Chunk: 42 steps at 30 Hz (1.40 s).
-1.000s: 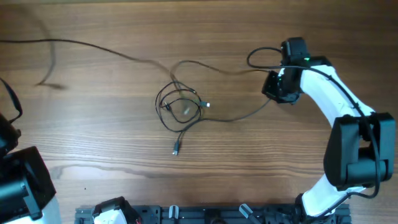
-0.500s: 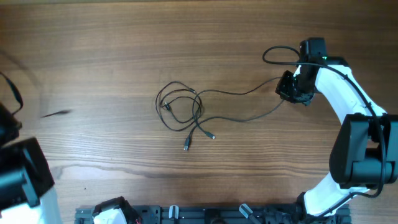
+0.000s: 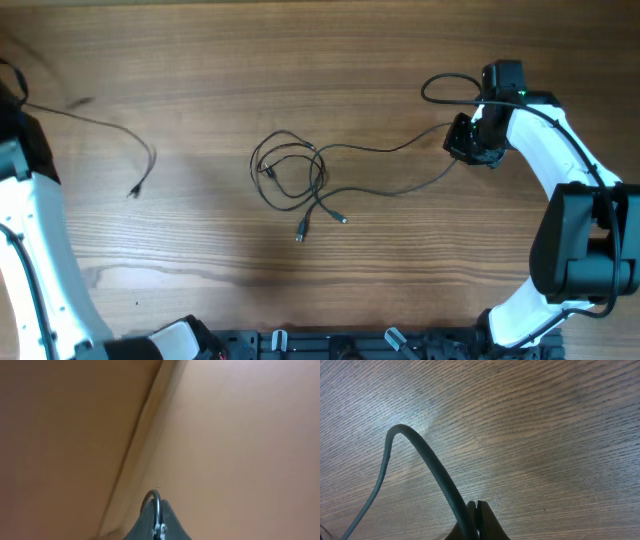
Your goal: Untangle cables
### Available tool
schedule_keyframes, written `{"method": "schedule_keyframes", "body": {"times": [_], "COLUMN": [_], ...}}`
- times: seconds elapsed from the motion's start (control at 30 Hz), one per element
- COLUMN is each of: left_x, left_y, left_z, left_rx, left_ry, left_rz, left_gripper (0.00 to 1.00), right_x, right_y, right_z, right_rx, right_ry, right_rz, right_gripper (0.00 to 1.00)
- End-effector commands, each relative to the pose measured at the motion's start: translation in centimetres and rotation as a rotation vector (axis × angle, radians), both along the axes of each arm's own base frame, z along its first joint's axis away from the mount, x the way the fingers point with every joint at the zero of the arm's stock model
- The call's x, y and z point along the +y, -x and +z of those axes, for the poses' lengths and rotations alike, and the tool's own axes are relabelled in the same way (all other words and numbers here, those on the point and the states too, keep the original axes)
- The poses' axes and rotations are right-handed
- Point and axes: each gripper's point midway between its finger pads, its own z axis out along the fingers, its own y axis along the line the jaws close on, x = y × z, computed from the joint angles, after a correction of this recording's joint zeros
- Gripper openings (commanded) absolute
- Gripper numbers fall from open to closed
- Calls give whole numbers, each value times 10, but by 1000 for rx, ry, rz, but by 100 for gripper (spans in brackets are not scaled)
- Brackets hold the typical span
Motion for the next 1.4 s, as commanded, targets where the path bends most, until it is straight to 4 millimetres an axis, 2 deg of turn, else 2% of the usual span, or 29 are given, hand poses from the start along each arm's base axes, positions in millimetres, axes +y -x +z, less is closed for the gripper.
{"method": "schedule_keyframes", "body": {"times": [0.0, 0.03, 0.07, 0.1, 0.13, 0.2, 0.27, 0.43, 0.5, 0.53, 0.6, 0.67, 0.7, 0.73, 0.77, 0.8, 0.9, 0.93, 1.03, 1.13, 1.27, 1.37], "left_x": [15, 20, 22, 22, 22, 20, 16, -23, -55, -81, -122, -164, -181, -197, -217, -246, -311, -327, -374, -417, -458, -479], "left_y": [-24, -36, -39, -40, -39, -35, -36, -36, -33, -30, -21, -10, -3, 4, 12, 17, 24, 26, 27, 17, 4, 1], "left_z": [-63, -103, -121, -139, -154, -177, -176, -139, -124, -117, -112, -117, -123, -135, -150, -172, -208, -219, -254, -288, -331, -359], "left_rx": [189, 290, 339, 386, 417, 462, 451, 391, 385, 387, 409, 461, 499, 555, 639, 758, 922, 960, 1076, 1131, 1168, 1196], "left_ry": [70, 123, 148, 180, 219, 297, 318, 290, 292, 302, 332, 370, 398, 430, 440, 406, 287, 252, 134, -18, -84, -95], "left_rz": [5, 3, 3, 3, 5, 13, -6, -135, -251, -355, -521, -674, -723, -758, -801, -881, -1138, -1204, -1370, -1504, -1590, -1625], "left_gripper": [4, 20, 37, 61, 79, 100, 100, 100, 100, 100, 100, 100, 100, 100, 100, 100, 100, 100, 100, 100, 94, 82], "right_x": [3, 2, 2, 2, 3, 3, 3, 19, 24, 27, 36, 47, 52, 57, 59, 59, 59, 59, 59, 59, 59, 59], "right_y": [1, 0, 0, 0, -1, -1, -1, -9, -14, -17, -21, -23, -23, -22, -21, -18, -13, -11, -7, -2, 3, 3], "right_z": [-8, -8, -7, -7, -7, -7, -7, -2, 4, 10, 28, 50, 61, 75, 88, 102, 126, 130, 136, 134, 132, 131], "right_rx": [17, 16, 13, 12, 10, 10, 9, -47, -79, -102, -158, -224, -257, -292, -323, -355, -409, -418, -422, -401, -383, -385], "right_ry": [-11, -10, -10, -10, -10, -12, -14, -94, -119, -132, -172, -224, -249, -272, -276, -270, -260, -259, -259, -262, -262, -258], "right_rz": [20, 22, 23, 22, 23, 23, 24, 120, 152, 176, 227, 284, 310, 328, 334, 339, 346, 347, 346, 344, 351, 365], "right_gripper": [4, 4, 4, 4, 4, 4, 4, 4, 5, 8, 18, 37, 49, 57, 66, 74, 76, 76, 76, 76, 77, 77]}}
